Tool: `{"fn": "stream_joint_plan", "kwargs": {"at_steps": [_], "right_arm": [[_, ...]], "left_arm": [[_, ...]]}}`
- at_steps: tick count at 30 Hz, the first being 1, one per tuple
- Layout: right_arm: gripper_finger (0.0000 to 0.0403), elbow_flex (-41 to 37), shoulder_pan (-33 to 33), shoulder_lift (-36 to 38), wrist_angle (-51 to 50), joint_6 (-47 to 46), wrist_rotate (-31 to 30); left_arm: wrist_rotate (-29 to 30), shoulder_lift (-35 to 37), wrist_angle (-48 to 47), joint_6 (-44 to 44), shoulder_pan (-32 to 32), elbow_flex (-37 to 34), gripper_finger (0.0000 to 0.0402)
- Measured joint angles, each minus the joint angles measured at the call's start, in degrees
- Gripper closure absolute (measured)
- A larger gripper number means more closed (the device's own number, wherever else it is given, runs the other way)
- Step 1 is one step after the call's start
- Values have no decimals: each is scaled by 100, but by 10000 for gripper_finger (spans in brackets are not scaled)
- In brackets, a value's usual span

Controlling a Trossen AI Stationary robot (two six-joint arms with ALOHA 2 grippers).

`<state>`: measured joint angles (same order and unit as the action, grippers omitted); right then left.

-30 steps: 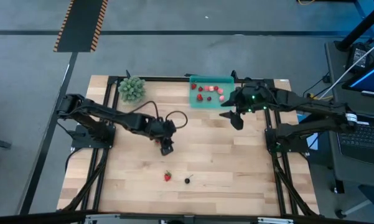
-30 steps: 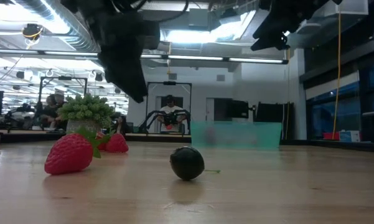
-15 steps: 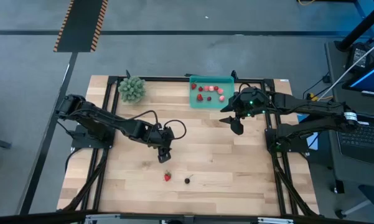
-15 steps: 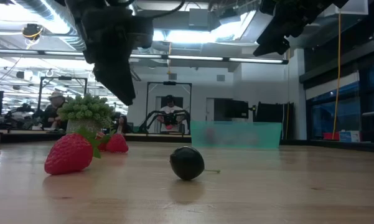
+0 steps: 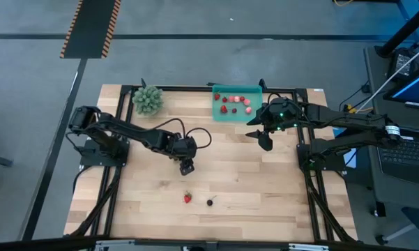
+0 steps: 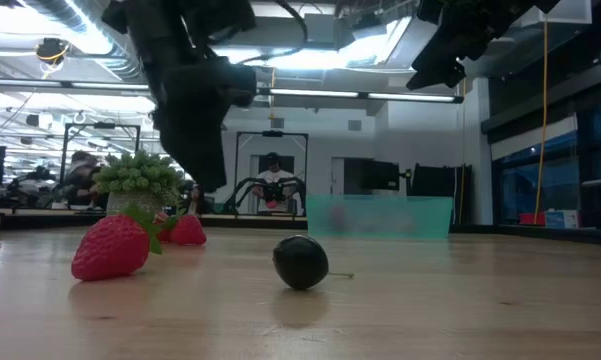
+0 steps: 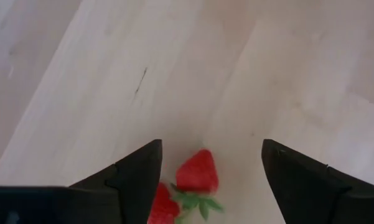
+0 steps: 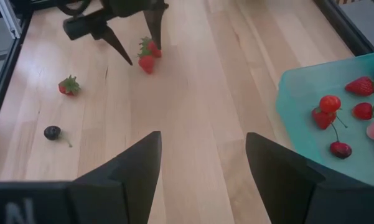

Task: Pick and placing Produce into tupperware
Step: Put the strawberry into the blue bin

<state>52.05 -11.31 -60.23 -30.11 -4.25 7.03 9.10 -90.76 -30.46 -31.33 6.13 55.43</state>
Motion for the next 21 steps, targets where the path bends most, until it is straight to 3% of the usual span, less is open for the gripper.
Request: {"fn": "stream_joint_plan", "kwargs": {"at_steps": [21], "right_arm": [[167, 0, 0, 0, -55, -154, 9]], "left_arm": [[-296, -797, -149, 343, -146, -3, 145]]}}
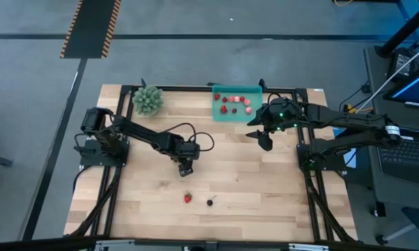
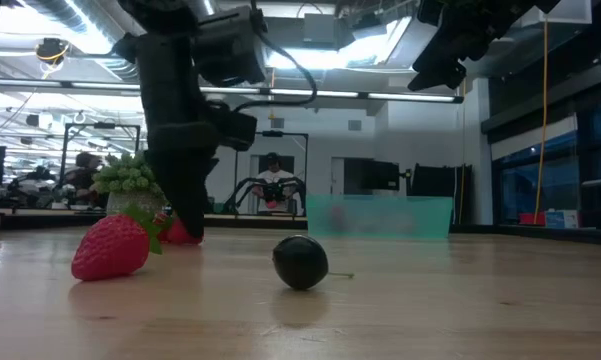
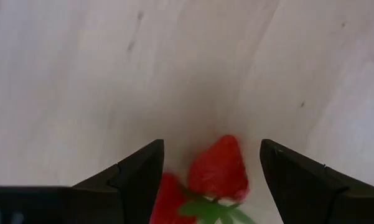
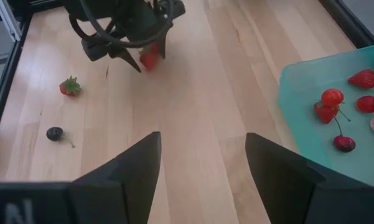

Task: Pick and placing Produce into tupperware
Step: Put the strawberry into the blue bin

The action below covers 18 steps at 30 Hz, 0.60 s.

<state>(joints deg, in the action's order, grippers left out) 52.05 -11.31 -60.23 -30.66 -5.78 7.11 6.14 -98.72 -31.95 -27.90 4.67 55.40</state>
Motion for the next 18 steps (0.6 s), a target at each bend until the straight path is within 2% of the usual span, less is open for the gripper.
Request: {"fn": "stream_joint_plan", "kwargs": {"at_steps": [12, 18], "right_arm": [[167, 2, 0, 0, -8, 2, -2], [167, 2, 0, 0, -8, 0, -4]], "left_arm": [[-141, -128, -49, 13, 0, 2, 146], [-220, -128, -69, 15, -4, 5, 182]]}}
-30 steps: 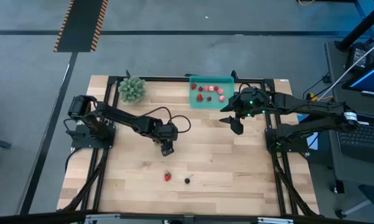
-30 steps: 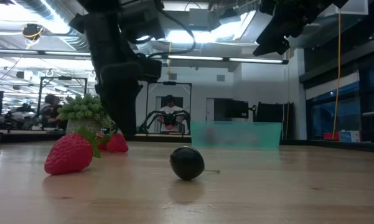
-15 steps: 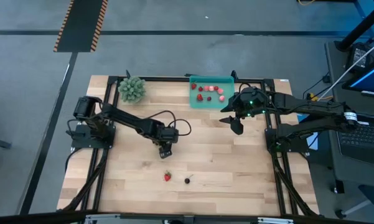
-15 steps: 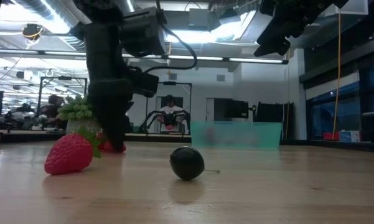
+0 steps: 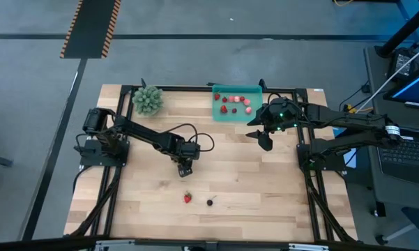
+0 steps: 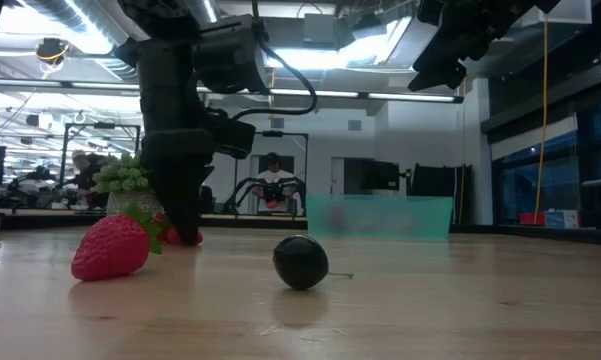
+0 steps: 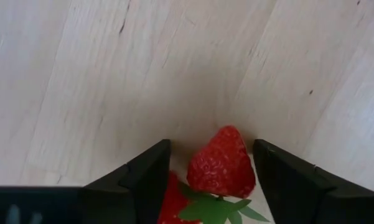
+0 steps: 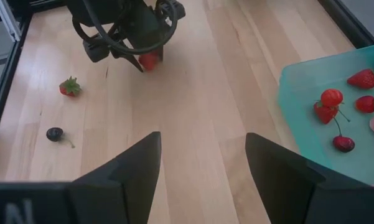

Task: Pick and placing Produce into tupperware
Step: Put the strawberry into the blue bin

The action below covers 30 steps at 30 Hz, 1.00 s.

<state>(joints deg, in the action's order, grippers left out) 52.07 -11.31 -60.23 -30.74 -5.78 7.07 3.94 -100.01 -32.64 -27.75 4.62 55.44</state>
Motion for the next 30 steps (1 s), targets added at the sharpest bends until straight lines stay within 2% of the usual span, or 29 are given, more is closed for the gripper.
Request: {"fn": "stream_joint_plan", "kwargs": {"at_steps": [10, 17, 24, 30], "right_arm": [[167, 0, 0, 0, -76, 0, -4], [167, 0, -2, 0, -87, 7, -4], [167, 0, -2, 0, -86, 36, -7], [167, 0, 0, 18, 260, 472, -103]], "left_arm": [[-87, 4, 9, 3, 0, 2, 270], [-89, 17, -77, 157, -50, 157, 270], [74, 31, -269, 983, -337, 1151, 270], [785, 33, -150, 1772, -1074, 2099, 269]]}}
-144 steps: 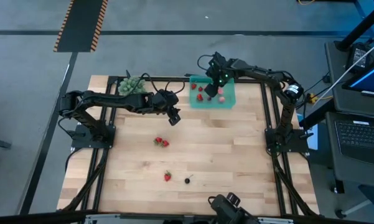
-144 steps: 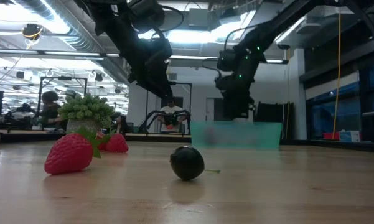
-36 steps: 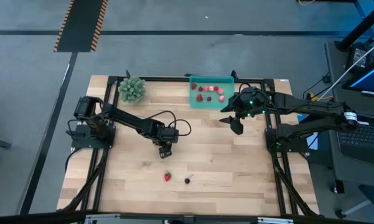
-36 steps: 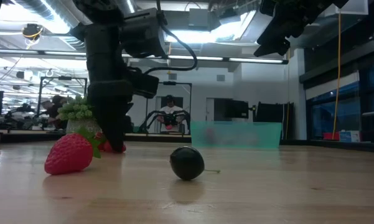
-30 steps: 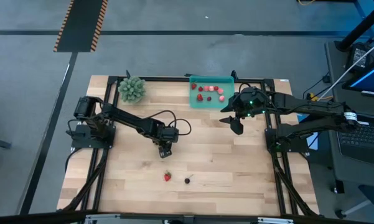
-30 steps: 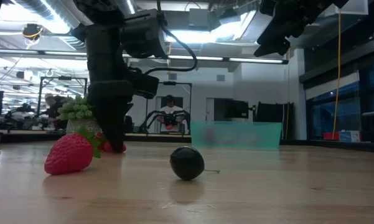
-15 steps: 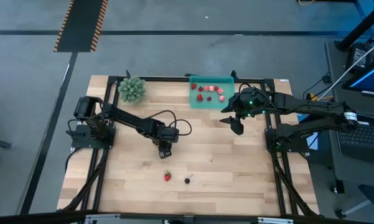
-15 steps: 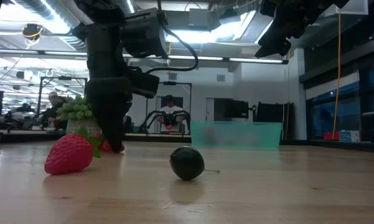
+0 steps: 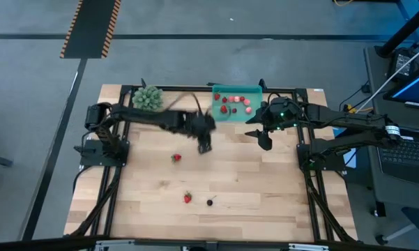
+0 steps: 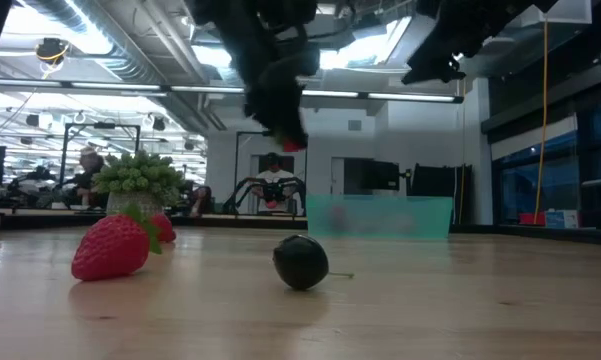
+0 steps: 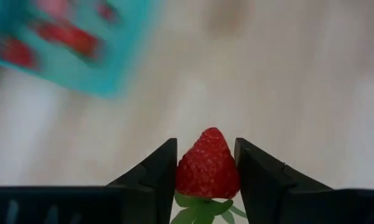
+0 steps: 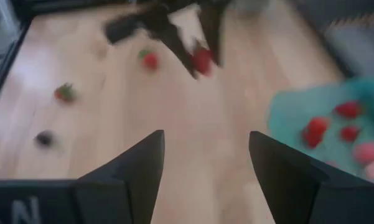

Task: Pick and placing Produce into tupperware
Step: Put the strawberry into the blue bin

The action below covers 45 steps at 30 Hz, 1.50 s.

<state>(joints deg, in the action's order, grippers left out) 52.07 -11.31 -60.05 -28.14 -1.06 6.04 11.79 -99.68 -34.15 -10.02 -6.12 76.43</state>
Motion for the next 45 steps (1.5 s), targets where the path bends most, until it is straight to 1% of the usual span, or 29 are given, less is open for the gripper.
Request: {"fn": "stream_joint_plan", "kwargs": {"at_steps": [2, 3, 8, 11, 14, 17, 22, 26, 29, 33, 37, 41, 45], "right_arm": [[167, 0, 0, 64, 288, 149, -299], [167, 0, 0, 116, 413, 241, -504], [167, 0, -65, 342, 1160, 726, -1540], [167, 4, -120, 411, 1607, 920, -1814], [167, 4, -169, 413, 1940, 1083, -1853], [167, 4, -203, 413, 2141, 1086, -1858], [167, 4, -208, 430, 2144, 1034, -1862], [167, 4, -208, 437, 2143, 1032, -1862], [167, 4, -208, 448, 2121, 1034, -1863], [167, 4, -208, 448, 1992, 1034, -1862], [167, 4, -208, 448, 1893, 1028, -1861], [167, 4, -208, 448, 1880, 1034, -1860], [167, 4, -208, 448, 1882, 1041, -1860]], "left_arm": [[-18, -1, 220, 177, -409, 220, 268], [-139, -23, 361, 264, -633, 317, 267], [-1012, -347, 854, 534, -1657, 707, 270], [-1436, -763, 1077, 635, -2040, 1039, 270], [-1802, -1301, 1090, 694, -2214, 1564, 270], [-2041, -1845, 1039, 760, -2240, 2188, 270], [-2164, -2562, 631, 751, -2219, 3276, 270], [-2162, -2927, 20, 628, -2226, 3904, 266], [-2166, -3068, -337, 674, -2261, 4090, 264], [-2352, -3130, -646, 789, -2395, 4095, 263], [-2398, -3123, -645, 732, -2595, 4097, 262], [-2626, -3141, -604, 573, -2789, 4098, 263], [-2644, -3342, -529, 434, -2926, 4104, 265]]}}
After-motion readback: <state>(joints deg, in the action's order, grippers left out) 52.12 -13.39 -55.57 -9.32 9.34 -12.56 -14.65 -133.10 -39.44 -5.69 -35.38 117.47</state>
